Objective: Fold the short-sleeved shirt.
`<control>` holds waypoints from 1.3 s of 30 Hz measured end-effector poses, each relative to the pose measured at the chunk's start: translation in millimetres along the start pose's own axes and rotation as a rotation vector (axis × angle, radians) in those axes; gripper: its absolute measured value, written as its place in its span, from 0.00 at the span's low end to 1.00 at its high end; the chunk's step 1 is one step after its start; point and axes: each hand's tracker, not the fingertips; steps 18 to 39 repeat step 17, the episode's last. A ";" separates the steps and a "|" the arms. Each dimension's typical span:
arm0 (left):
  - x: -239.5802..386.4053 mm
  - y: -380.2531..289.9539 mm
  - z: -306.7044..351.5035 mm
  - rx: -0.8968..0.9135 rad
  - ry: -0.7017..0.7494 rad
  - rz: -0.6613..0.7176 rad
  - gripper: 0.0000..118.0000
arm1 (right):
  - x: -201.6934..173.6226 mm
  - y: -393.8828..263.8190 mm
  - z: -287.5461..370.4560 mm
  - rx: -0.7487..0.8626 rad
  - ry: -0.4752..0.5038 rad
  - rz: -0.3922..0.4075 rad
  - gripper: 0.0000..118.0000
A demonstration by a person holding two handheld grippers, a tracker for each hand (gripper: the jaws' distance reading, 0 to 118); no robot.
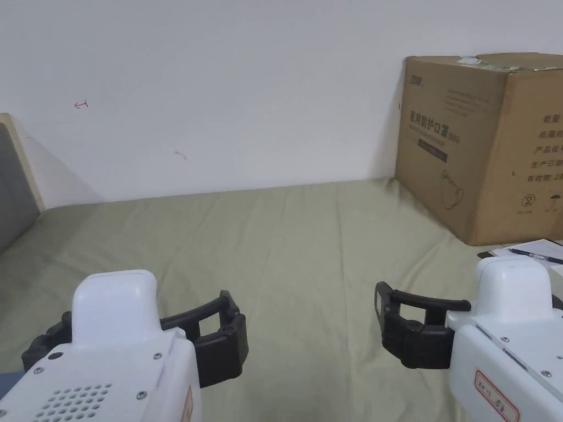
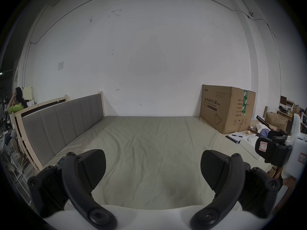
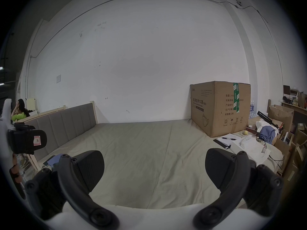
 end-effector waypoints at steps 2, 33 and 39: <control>-0.9 -0.2 -0.5 0.000 0.004 0.000 0.96 | 0.0 -0.2 0.1 -0.001 0.000 0.000 1.00; 1.7 -2.6 -0.7 0.028 0.000 -0.020 0.96 | -2.1 -0.2 0.5 -0.001 0.004 0.003 1.00; 1.7 -2.6 -0.7 0.028 0.000 -0.020 0.96 | -2.1 -0.2 0.5 -0.001 0.004 0.003 1.00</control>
